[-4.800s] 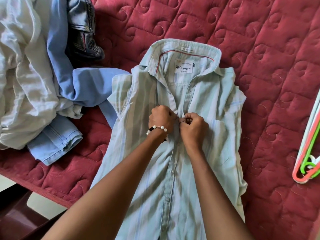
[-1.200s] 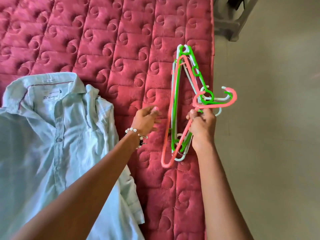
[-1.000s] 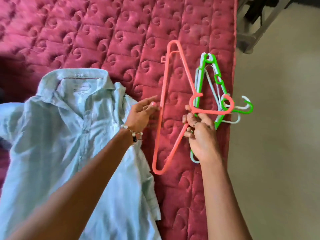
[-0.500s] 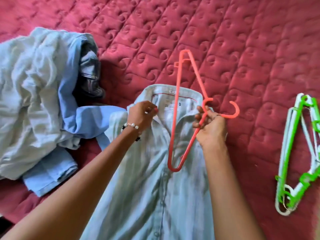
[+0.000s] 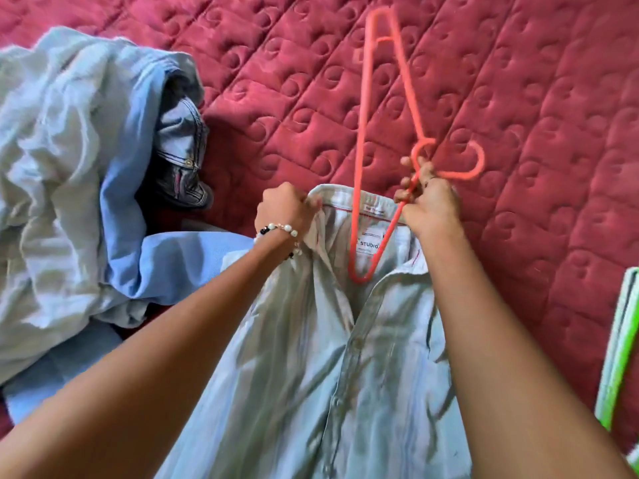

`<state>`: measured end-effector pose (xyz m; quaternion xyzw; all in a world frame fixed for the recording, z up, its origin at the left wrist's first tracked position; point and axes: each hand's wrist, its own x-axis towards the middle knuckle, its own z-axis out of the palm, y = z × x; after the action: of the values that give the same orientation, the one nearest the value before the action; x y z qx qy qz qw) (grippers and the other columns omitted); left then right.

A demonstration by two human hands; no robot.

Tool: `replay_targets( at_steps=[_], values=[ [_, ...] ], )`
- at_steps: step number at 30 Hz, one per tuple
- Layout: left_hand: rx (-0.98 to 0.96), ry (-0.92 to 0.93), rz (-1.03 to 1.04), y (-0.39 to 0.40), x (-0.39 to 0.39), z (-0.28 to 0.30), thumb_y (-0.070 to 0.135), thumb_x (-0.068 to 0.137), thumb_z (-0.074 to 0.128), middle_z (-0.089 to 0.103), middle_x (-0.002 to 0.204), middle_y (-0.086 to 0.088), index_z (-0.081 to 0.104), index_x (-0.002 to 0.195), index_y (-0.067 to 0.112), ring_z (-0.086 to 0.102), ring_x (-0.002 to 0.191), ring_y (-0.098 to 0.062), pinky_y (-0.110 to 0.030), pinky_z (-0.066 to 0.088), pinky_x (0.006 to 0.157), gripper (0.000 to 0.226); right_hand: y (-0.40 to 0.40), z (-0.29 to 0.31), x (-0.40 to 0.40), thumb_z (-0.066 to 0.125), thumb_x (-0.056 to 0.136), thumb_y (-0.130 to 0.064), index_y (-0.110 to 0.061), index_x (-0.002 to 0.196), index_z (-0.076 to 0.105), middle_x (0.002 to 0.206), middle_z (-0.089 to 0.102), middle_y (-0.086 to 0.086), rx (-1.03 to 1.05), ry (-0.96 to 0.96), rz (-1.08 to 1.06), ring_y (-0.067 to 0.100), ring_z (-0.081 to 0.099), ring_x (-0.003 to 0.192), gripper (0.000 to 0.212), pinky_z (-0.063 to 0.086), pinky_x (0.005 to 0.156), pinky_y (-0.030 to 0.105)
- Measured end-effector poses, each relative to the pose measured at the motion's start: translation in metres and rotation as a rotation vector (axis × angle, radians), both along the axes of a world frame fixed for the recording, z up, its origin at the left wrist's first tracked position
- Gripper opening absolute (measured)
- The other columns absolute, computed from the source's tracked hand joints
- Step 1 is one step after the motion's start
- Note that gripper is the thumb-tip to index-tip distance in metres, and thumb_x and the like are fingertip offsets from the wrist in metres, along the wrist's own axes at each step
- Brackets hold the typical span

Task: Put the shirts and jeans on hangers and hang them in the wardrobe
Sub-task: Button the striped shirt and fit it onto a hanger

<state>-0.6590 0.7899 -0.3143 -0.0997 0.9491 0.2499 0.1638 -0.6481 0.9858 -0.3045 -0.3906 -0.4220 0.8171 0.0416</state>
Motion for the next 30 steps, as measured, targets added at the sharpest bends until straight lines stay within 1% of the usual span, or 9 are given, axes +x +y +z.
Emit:
replay_targets(
  at_steps=[4, 10, 16, 19, 21, 24, 26, 28, 30],
  values=[
    [0.172, 0.03, 0.077, -0.016, -0.019, 0.011, 0.043, 0.082, 0.066, 0.058, 0.066, -0.018, 0.07, 0.079, 0.003, 0.057, 0.073, -0.026, -0.034, 0.035, 0.06, 0.04, -0.015, -0.009, -0.012, 0.042, 0.101, -0.012, -0.012, 0.088, 0.054, 0.061, 0.069, 0.0, 0.025, -0.049, 0.326, 0.006, 0.044, 0.04, 0.018, 0.024, 0.039, 0.011],
    [0.488, -0.053, 0.255, -0.048, -0.028, -0.003, 0.051, 0.051, 0.075, 0.061, 0.063, -0.002, 0.072, 0.058, 0.021, 0.054, 0.065, -0.014, -0.036, 0.05, 0.067, 0.031, 0.002, -0.005, 0.009, 0.046, 0.099, -0.01, -0.007, 0.092, 0.057, 0.061, 0.066, 0.005, 0.084, -0.055, 0.639, 0.009, 0.045, 0.041, 0.013, 0.029, 0.039, 0.014],
    [0.488, -0.093, 0.164, -0.05, -0.029, -0.02, 0.07, 0.043, 0.078, 0.066, 0.072, -0.002, 0.069, 0.074, 0.01, 0.054, 0.063, -0.013, -0.038, 0.054, 0.066, 0.069, 0.03, 0.026, 0.037, 0.049, 0.097, -0.011, -0.007, 0.092, 0.059, 0.06, 0.062, 0.008, 0.223, -0.08, 0.717, 0.011, 0.042, 0.042, 0.013, 0.03, 0.037, 0.019],
    [0.543, -0.119, 0.085, -0.038, -0.028, -0.005, 0.03, 0.076, 0.078, 0.058, 0.051, 0.013, 0.062, 0.061, 0.018, 0.047, 0.047, 0.0, -0.026, 0.046, 0.054, 0.025, 0.042, 0.047, 0.047, 0.048, 0.096, -0.012, -0.008, 0.09, 0.059, 0.06, 0.06, 0.009, 0.174, -0.028, 0.667, 0.011, 0.038, 0.041, 0.013, 0.029, 0.037, 0.016],
    [0.572, -0.123, 0.047, -0.039, -0.03, -0.008, 0.018, 0.08, 0.074, 0.059, 0.055, 0.01, 0.067, 0.063, 0.021, 0.046, 0.046, 0.002, -0.02, 0.044, 0.054, 0.019, 0.051, 0.053, 0.051, 0.048, 0.096, -0.014, -0.01, 0.088, 0.058, 0.059, 0.06, 0.008, 0.162, -0.033, 0.658, 0.013, 0.04, 0.044, 0.014, 0.033, 0.039, 0.017],
    [0.662, -0.127, 0.004, -0.053, -0.037, -0.013, 0.015, 0.078, 0.073, 0.062, 0.057, 0.017, 0.075, 0.066, 0.037, 0.053, 0.057, 0.004, -0.016, 0.049, 0.066, 0.025, 0.052, 0.051, 0.056, 0.047, 0.099, -0.012, -0.01, 0.087, 0.058, 0.056, 0.06, 0.004, 0.267, -0.134, 0.774, 0.017, 0.047, 0.053, 0.017, 0.041, 0.044, 0.019],
    [0.766, -0.2, 0.033, -0.056, -0.043, -0.017, 0.003, 0.089, 0.057, 0.067, 0.064, 0.018, 0.075, 0.073, 0.046, 0.062, 0.066, 0.005, -0.016, 0.051, 0.077, 0.049, 0.044, 0.046, 0.059, 0.046, 0.1, -0.012, -0.01, 0.085, 0.058, 0.054, 0.059, 0.002, 0.342, -0.182, 0.876, 0.015, 0.044, 0.052, 0.019, 0.04, 0.046, 0.02],
    [0.815, -0.218, 0.05, -0.054, -0.041, -0.011, -0.002, 0.096, 0.039, 0.068, 0.06, 0.011, 0.076, 0.058, 0.03, 0.065, 0.061, 0.002, -0.016, 0.053, 0.07, 0.062, 0.038, 0.044, 0.062, 0.046, 0.1, -0.012, -0.011, 0.084, 0.057, 0.053, 0.058, 0.001, 0.358, -0.167, 0.886, 0.014, 0.04, 0.05, 0.019, 0.035, 0.046, 0.022],
    [0.835, -0.195, 0.072, -0.051, -0.039, -0.006, -0.002, 0.096, 0.041, 0.067, 0.056, 0.009, 0.075, 0.062, 0.013, 0.064, 0.056, 0.0, -0.017, 0.054, 0.065, 0.05, 0.034, 0.046, 0.063, 0.047, 0.1, -0.012, -0.01, 0.085, 0.058, 0.054, 0.058, 0.002, 0.326, -0.13, 0.814, 0.012, 0.04, 0.046, 0.019, 0.034, 0.045, 0.021]
  ],
)
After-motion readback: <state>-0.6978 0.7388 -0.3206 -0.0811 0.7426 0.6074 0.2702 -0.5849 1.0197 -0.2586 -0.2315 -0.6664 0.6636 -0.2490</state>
